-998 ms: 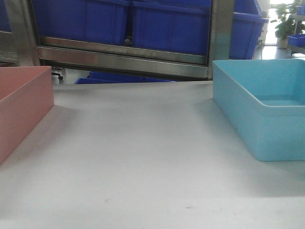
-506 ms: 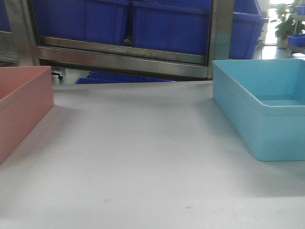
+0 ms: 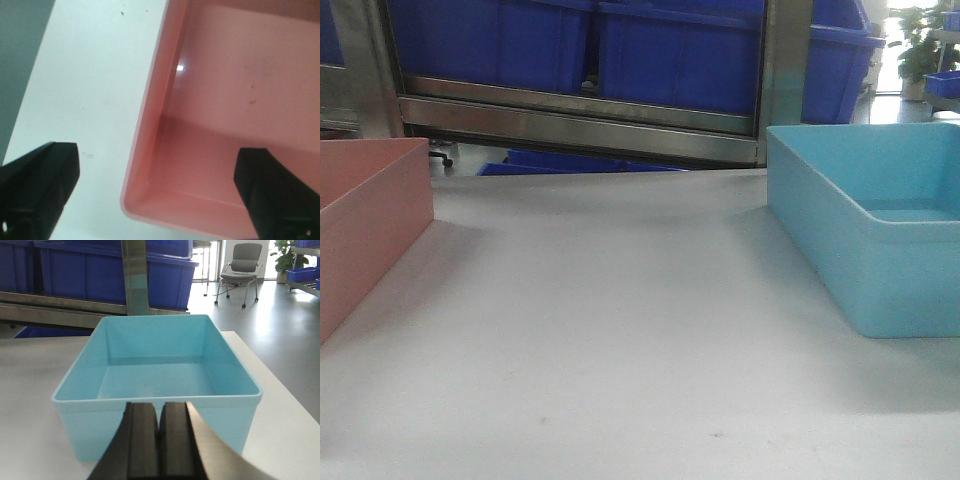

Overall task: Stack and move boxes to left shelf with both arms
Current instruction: 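Close the left gripper on the pink bin's wall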

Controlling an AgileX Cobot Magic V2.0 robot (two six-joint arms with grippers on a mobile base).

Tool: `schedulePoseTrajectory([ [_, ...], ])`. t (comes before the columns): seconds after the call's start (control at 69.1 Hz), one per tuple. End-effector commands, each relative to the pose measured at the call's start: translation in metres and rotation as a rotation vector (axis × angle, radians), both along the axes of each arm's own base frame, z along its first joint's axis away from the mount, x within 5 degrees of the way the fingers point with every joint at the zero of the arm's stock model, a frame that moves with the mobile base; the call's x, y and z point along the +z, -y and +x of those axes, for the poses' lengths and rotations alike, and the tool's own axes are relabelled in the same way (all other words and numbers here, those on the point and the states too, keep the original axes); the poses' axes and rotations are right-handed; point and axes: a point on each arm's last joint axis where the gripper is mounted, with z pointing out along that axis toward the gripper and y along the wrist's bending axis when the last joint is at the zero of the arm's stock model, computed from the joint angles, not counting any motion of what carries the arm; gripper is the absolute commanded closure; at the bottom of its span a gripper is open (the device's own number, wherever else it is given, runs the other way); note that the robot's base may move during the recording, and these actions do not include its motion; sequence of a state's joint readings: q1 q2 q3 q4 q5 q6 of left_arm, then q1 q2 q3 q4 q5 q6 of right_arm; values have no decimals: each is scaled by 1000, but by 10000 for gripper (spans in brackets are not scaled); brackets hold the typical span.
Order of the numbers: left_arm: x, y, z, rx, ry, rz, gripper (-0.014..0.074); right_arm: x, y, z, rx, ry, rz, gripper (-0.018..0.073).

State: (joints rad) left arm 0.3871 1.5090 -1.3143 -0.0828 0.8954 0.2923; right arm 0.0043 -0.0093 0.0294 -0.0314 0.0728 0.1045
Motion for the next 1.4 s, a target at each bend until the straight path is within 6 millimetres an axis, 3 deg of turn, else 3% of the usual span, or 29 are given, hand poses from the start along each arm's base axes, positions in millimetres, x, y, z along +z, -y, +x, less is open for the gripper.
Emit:
schedulePoseTrajectory([
  [0.0,6,-6,18,-65,80,41,62,17,0,-3,-3,136,-12,503],
  [0.231,-23,-22,69,-70,40,-25,62,17,0,-3,-3,136,-12,503],
  [0.405,-35,-33,94,-68,43,-23,62,17,0,-3,-3,136,-12,503],
  [0.694,-69,-38,108,-67,-25,-54,65,17,0,-3,-3,136,-12,503],
  [0.955,-77,-40,109,-71,-53,-48,79,17,0,-3,-3,136,-12,503],
  [1.157,-79,-40,107,-77,-85,-53,259,17,0,-3,-3,136,-12,503],
  [1.389,-81,-37,102,-87,-143,-82,613,17,0,-3,-3,136,-12,503],
])
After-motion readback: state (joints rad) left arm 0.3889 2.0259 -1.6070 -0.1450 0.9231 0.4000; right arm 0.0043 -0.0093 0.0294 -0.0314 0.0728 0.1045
